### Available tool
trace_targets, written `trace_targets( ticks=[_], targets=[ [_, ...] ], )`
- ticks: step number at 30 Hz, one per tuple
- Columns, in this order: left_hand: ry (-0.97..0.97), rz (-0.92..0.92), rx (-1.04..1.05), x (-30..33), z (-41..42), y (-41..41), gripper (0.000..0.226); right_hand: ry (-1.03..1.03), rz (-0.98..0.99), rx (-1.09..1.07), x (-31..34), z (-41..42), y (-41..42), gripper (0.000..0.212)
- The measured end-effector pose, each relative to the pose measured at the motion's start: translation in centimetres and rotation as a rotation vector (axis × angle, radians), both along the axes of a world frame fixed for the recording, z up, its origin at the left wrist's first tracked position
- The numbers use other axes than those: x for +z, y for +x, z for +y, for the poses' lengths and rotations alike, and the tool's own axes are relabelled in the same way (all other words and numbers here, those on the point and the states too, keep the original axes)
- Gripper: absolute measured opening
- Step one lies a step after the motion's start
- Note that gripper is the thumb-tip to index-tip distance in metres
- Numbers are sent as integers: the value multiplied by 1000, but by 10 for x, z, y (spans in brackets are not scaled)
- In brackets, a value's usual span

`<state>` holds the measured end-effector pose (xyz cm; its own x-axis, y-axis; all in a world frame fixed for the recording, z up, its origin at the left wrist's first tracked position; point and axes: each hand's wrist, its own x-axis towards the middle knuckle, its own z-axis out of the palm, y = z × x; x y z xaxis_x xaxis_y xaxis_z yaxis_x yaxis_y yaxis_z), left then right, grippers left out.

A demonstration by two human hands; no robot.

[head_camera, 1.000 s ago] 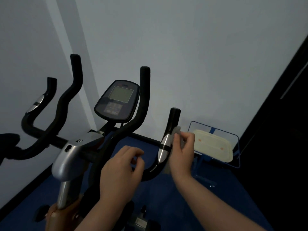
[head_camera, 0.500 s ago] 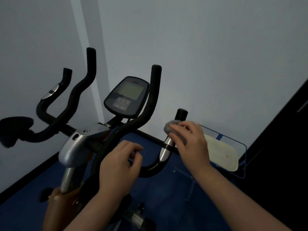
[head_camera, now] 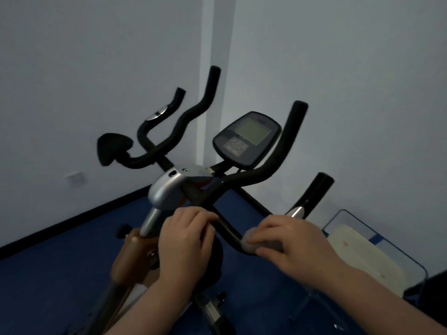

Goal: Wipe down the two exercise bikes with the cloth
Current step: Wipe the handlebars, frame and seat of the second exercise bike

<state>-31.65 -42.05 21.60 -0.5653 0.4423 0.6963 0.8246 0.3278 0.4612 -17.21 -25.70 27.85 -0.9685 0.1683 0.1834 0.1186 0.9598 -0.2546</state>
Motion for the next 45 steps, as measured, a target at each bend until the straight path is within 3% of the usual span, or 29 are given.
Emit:
trace_targets(
  ticks=[4,10,14,22,28,35,42,45],
  targets=[
    [94,-134,181,-7,-9,0,19,-92,24,3,-13,-20,-22,20],
    [126,-237,214,-9,-9,1,18,-293,33,-81,-12,-16,-83,24],
    [140,-311,252,-12,-12,1,16,-255,-48,-85,-15,-6,-58,23],
    [136,-328,260,-12,-13,0,3,-277,86,-154,-19,-30,-89,24],
    [151,-347,231,-10,-13,3,1,-101,-135,-65,-12,-14,-53,21],
    [158,-361,206,-6,-12,2,2,-261,89,-126,-18,-30,-88,25],
    [145,-374,157,-7,-17,3,6,-65,-104,-44,-14,-20,-53,25],
    [148,-355,130,-8,-17,0,10,-146,-18,-96,-15,-25,-68,23]
  ],
)
